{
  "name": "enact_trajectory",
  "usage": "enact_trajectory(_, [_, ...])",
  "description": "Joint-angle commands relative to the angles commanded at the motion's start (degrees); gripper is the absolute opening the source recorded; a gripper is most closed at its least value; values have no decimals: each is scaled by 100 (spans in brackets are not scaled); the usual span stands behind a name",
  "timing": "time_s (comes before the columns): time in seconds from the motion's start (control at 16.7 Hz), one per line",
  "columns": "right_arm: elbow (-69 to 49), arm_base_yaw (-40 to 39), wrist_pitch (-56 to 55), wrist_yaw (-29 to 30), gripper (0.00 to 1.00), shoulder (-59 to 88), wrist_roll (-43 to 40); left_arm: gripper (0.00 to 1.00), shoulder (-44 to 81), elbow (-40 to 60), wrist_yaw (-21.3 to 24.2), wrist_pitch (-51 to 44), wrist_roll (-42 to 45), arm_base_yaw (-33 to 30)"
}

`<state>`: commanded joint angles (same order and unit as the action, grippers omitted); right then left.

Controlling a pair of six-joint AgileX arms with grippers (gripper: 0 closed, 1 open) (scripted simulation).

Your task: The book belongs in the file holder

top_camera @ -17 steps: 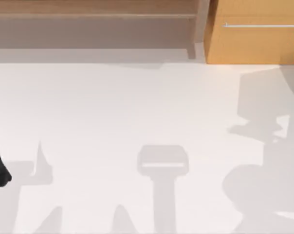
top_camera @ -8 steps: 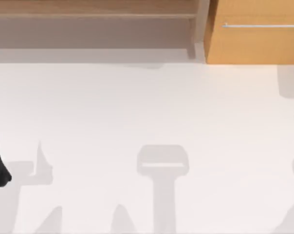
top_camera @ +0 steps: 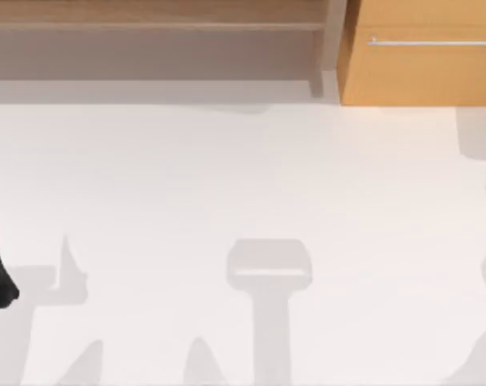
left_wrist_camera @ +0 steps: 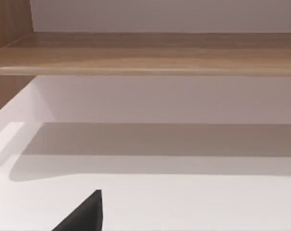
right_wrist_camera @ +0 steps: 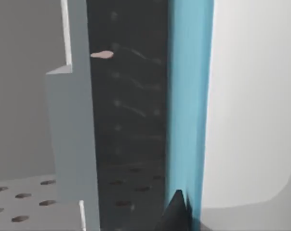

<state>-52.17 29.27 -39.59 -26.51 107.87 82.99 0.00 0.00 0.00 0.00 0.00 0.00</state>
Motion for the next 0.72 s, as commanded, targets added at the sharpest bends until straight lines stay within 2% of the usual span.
enact_trajectory(0.6, [-568,-143,81,192,0,512,58,100,0,0,0,0,0,0])
enact_trajectory(0.72, [-568,-143,81,192,15,512,58,100,0,0,0,0,0,0])
